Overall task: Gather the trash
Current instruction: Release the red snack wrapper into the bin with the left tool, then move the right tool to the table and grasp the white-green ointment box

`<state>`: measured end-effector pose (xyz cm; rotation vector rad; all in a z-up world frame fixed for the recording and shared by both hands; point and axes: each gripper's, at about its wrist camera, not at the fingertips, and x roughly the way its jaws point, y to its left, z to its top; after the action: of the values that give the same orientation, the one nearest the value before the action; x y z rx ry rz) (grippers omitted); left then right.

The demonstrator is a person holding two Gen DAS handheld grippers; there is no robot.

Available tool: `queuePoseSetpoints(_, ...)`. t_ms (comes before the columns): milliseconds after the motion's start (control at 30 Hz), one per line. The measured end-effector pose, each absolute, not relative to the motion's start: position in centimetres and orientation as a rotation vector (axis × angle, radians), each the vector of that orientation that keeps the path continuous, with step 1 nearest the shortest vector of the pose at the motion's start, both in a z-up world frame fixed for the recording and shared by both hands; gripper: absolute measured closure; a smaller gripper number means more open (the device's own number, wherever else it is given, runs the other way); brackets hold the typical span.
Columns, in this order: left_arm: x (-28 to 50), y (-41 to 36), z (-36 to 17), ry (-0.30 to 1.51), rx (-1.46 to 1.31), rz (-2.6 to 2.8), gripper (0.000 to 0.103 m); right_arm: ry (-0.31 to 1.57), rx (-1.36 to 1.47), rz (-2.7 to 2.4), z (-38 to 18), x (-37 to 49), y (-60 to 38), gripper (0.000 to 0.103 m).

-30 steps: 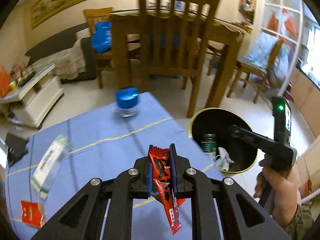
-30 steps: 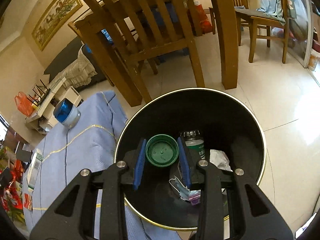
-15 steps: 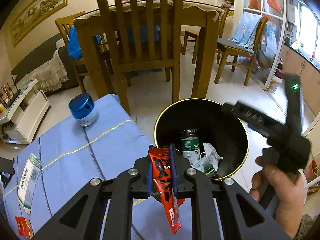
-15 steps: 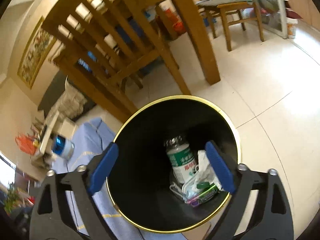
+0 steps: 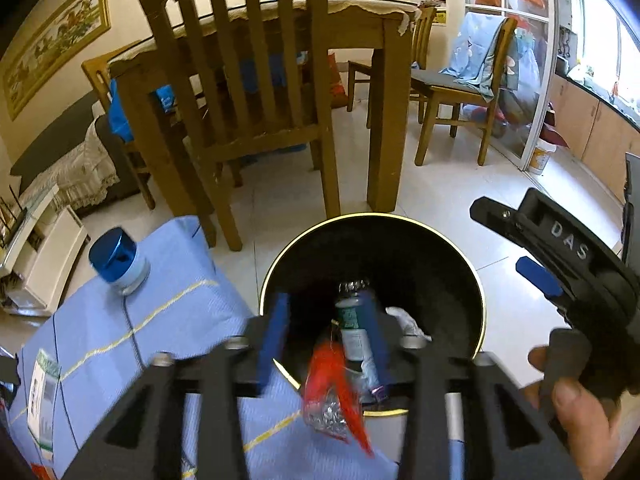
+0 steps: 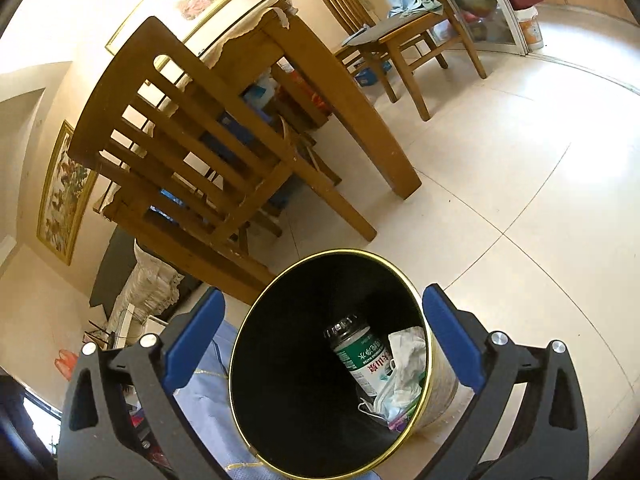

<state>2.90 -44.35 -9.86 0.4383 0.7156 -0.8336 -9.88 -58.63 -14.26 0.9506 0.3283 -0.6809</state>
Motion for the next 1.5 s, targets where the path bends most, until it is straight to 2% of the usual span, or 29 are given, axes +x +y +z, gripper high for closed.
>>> queuePoseSetpoints(367, 3.1, -42.8, -9.8, 0.689, 0.43, -0.82, 0.047, 0.324, 0.947, -0.694, -14.2, -10.1, -58.7, 0.006)
queuePoseSetpoints(567, 2.5, -39.7, -8.0, 0.606, 0.423, -0.765, 0.036, 0.369, 0.878, -0.709, -13.7, -8.7, -57.6, 0.006)
queuePoseSetpoints(700, 1.8, -37.1, -6.3, 0.533, 0.406, -0.728, 0.02, 0.394, 0.833, -0.728, -13.6, -7.9, -56.9, 0.006)
queuePoseSetpoints(867, 1.6, -34.2, -4.7, 0.494, 0.376, -0.701, 0.016, 0.429, 0.771, -0.742, -13.3, -6.6, -55.7, 0.006)
queuePoseSetpoints(1000, 2.2, -31.3, -4.0, 0.489, 0.326, -0.663, 0.007, 0.449, 0.697, -0.745, -12.8, -5.5, -54.6, 0.006)
queuePoseSetpoints(1267, 4.0, -23.6, -4.4, 0.531, 0.262, -0.562, 0.007, 0.43, 0.445, -0.637, -10.4, -2.9, -49.4, 0.006)
queuePoseSetpoints(1500, 5.1, -9.8, -9.3, 0.608, 0.234, -0.34, 0.007, 0.508, 0.119, -0.107, -8.6, 2.5, -37.5, 0.006)
